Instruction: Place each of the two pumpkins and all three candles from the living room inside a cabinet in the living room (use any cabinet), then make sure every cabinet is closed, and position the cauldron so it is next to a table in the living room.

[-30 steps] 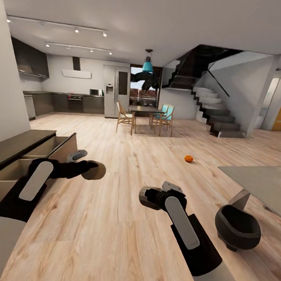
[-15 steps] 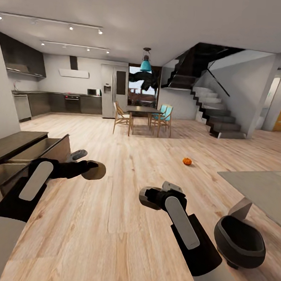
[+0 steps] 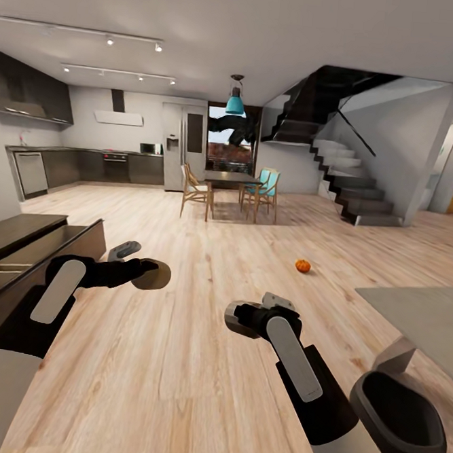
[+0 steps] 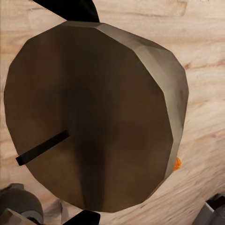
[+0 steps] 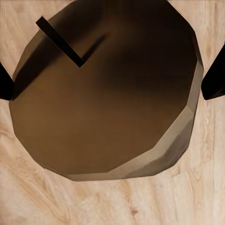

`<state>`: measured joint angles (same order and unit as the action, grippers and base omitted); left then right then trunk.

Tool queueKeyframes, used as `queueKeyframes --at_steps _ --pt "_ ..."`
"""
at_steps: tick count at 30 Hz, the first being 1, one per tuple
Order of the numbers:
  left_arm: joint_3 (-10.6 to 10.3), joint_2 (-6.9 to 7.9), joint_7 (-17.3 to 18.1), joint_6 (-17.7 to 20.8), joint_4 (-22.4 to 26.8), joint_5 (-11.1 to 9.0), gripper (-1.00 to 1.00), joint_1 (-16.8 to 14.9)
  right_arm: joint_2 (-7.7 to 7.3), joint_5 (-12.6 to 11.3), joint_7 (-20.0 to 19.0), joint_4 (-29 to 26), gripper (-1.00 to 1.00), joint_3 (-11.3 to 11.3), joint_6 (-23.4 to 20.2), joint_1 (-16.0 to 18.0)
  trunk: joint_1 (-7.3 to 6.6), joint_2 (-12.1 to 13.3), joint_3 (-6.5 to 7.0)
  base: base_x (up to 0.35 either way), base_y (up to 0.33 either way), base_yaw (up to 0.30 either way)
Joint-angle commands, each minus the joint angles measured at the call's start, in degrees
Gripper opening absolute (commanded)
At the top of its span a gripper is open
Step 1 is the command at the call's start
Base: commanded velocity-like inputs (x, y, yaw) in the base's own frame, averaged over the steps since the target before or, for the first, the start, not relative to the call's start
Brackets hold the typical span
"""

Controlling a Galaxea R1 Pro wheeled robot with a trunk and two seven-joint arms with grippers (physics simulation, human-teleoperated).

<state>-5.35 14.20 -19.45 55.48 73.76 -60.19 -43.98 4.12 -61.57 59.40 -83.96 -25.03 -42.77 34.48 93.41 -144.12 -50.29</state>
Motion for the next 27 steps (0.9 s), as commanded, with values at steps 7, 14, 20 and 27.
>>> queueKeyframes --at_steps 7,14,20,27 --pt "-0.1 0.04 -0.55 -0.02 0.07 -0.81 -1.0 -0.06 -0.05 -0.45 0.63 -0.07 -1.0 -0.02 -0.21 0.07 0.02 -0.03 -0.07 0.33 0.013 0.122" --pt "-0.1 0.04 -0.57 -0.02 0.11 -0.81 -1.0 -0.06 0.0 -0.47 0.63 -0.07 -1.0 -0.02 -0.21 0.07 0.02 -0.03 -0.07 0.328 0.044 0.199" --pt "-0.1 0.04 -0.55 -0.02 0.15 -0.81 -1.0 -0.06 0.01 -0.48 0.63 -0.07 -1.0 -0.09 -0.21 0.07 0.02 -0.03 -0.07 0.326 0.003 0.036" --pt "-0.1 0.04 -0.57 -0.02 0.2 -0.81 -1.0 -0.06 0.01 -0.48 0.63 -0.07 -1.0 -0.04 -0.21 0.07 0.02 -0.03 -0.07 0.327 0.0 0.005"
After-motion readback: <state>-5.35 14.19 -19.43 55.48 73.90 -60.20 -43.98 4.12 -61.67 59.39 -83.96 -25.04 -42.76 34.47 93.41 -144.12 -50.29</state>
